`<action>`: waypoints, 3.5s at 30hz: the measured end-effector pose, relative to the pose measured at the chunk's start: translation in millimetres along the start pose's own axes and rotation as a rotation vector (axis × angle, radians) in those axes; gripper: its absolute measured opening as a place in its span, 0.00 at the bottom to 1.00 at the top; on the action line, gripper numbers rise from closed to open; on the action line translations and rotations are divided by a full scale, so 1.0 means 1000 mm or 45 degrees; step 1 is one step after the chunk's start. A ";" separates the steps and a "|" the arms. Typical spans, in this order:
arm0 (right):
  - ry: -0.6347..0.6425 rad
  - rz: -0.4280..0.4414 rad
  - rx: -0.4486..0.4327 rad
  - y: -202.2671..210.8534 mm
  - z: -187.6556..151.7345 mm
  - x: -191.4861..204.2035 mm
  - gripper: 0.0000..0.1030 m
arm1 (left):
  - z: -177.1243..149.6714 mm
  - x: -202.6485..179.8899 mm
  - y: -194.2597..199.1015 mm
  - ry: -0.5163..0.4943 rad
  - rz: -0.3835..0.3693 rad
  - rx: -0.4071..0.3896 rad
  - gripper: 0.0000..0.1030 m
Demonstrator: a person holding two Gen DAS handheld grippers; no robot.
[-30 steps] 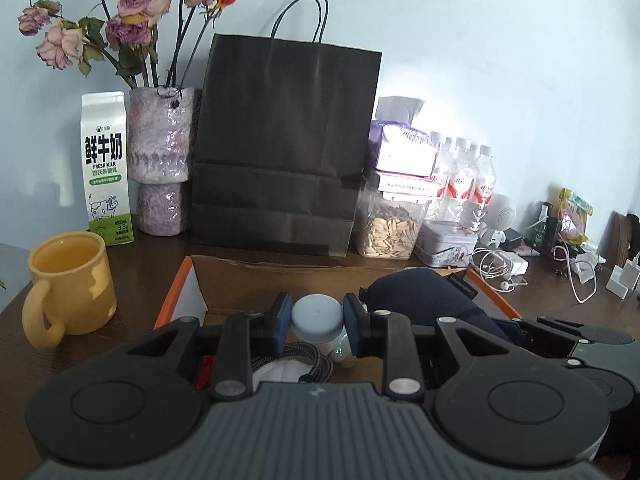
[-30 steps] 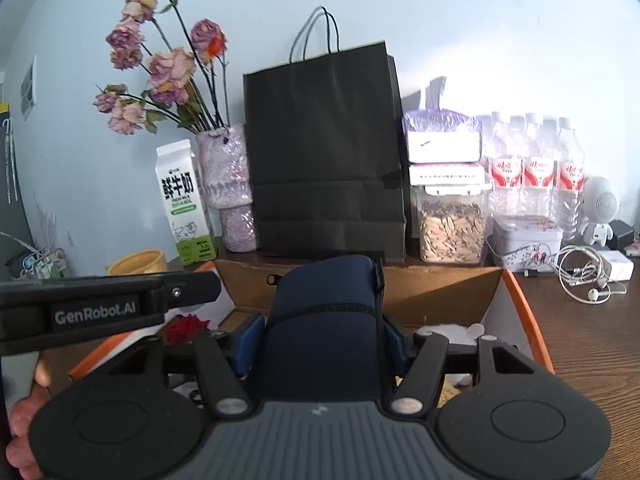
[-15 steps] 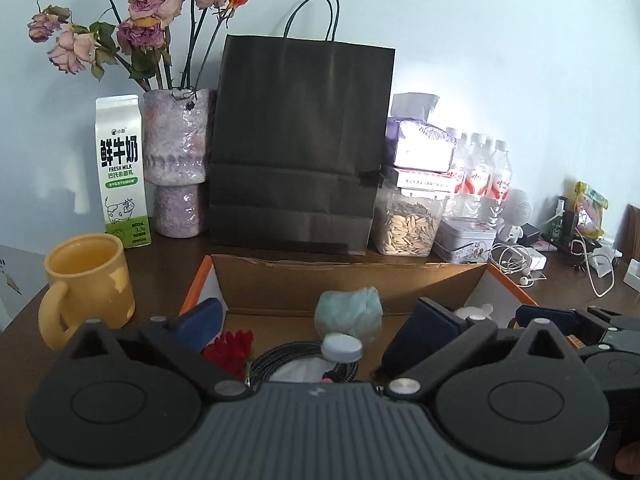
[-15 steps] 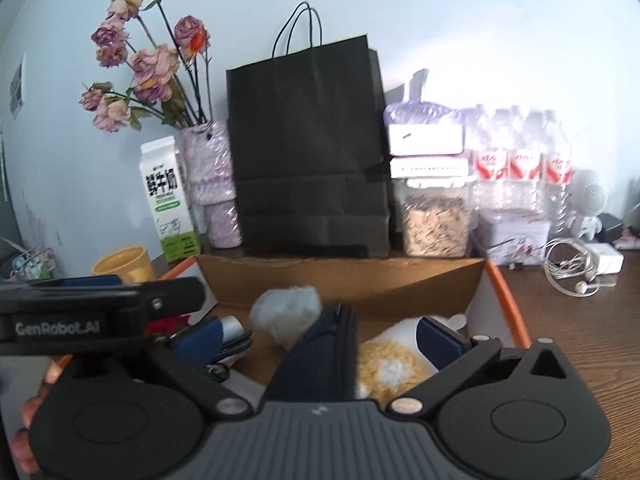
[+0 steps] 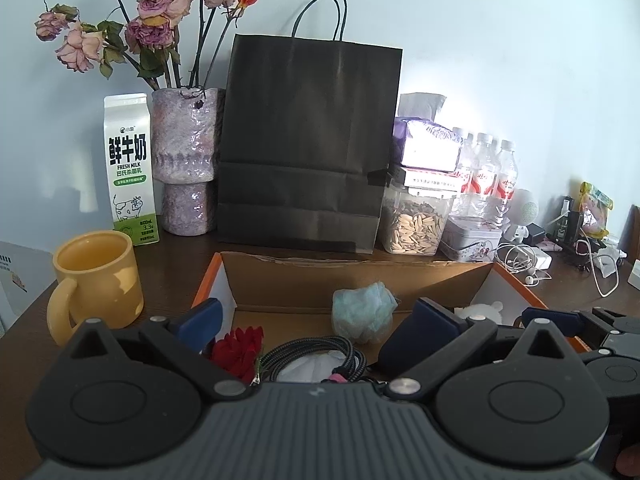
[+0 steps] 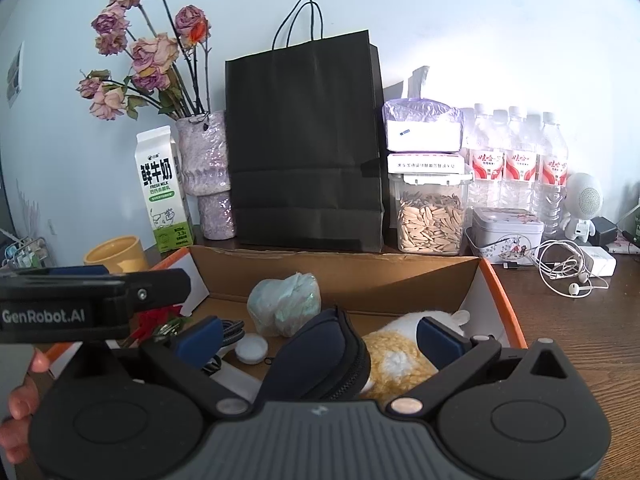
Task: Organize objects
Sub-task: 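Carry the pouch with the right tool into the box while the left tool drops the cap there, then withdraw both open tools from the box toward the grey-blue cloth, then grasp the grey-blue cloth with the right tool and lift it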
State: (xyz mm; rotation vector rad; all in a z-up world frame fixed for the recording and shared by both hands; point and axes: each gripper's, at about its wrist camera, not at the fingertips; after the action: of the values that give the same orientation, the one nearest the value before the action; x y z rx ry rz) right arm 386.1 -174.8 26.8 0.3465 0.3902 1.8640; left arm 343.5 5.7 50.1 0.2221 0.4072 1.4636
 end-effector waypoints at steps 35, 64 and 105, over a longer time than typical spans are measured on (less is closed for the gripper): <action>0.115 -0.013 0.023 0.111 -0.052 0.018 1.00 | -0.048 0.000 0.116 0.035 0.047 0.012 1.00; 0.085 0.063 0.338 0.126 -0.114 0.041 1.00 | -0.105 0.013 0.169 0.048 0.045 0.145 1.00; 0.102 0.023 0.092 0.149 -0.119 0.014 0.14 | -0.110 0.000 0.149 0.020 0.028 0.212 1.00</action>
State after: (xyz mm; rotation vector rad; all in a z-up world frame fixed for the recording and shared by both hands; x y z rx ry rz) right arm 205.2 -217.7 -15.4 0.3261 0.5115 1.8886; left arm 162.7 10.5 7.4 0.3493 0.5417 1.4549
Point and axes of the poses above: each gripper's, at about its wrist camera, not at the fingertips, and y roughly against the way its jaws point, x to its left, z to its top, and after that the axes turned 6 degrees about -z, right-handed
